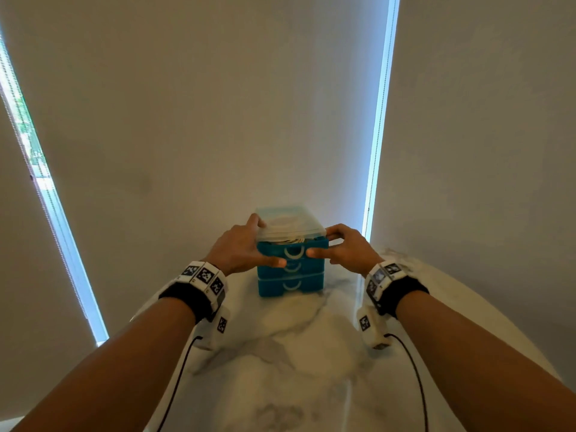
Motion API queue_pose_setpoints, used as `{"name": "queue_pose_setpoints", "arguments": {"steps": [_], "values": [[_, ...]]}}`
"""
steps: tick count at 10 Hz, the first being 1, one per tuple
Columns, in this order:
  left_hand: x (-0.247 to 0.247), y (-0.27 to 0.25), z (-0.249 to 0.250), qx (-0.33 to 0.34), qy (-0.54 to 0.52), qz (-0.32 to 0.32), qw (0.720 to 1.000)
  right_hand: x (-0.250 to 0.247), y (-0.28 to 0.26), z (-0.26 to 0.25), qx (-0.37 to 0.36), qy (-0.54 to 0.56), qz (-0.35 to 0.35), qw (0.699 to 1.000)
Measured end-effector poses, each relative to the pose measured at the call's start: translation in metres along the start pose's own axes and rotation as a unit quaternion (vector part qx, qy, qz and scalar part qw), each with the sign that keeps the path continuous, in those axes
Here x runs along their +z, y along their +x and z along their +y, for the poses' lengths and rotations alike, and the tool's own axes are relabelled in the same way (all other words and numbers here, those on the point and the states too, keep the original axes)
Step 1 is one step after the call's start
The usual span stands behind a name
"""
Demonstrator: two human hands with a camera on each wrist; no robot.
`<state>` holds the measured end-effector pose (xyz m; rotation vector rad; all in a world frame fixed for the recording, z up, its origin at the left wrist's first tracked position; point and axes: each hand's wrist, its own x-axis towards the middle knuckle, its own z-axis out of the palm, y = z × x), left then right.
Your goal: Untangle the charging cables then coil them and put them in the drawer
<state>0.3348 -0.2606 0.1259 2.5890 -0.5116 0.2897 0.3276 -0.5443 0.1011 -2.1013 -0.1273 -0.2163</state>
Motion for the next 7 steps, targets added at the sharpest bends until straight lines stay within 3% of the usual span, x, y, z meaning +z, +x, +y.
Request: {"name": "queue_pose_setpoints", "arguments": {"steps": [1, 2, 3, 4, 5, 6, 7], "values": [[0.010, 0.002, 0.003, -0.004, 0.024, 0.084, 0.996, 0.023, 0.006, 0.002, -0.024, -0.018, 0.100, 0.995], [0.018, 0.010, 0.000, -0.025, -0.001, 0.103, 0.994, 0.028, 0.007, -0.002, -0.032, -0.036, 0.107, 0.993], [0.027, 0.017, -0.007, -0.020, -0.028, 0.121, 0.992, 0.024, 0.003, -0.008, 0.007, -0.088, 0.075, 0.993], [0.037, 0.024, -0.013, -0.005, -0.043, 0.135, 0.990, 0.030, -0.005, -0.010, 0.046, -0.242, 0.002, 0.969], [0.042, 0.032, -0.008, -0.012, -0.027, 0.136, 0.990, 0.052, -0.011, -0.023, 0.082, -0.296, -0.207, 0.929], [0.045, 0.034, -0.008, -0.002, -0.036, 0.095, 0.995, 0.070, 0.012, -0.023, 0.056, -0.304, -0.163, 0.937], [0.037, 0.019, -0.020, 0.010, -0.063, 0.061, 0.996, 0.071, 0.014, -0.030, 0.035, -0.315, -0.162, 0.934]]}}
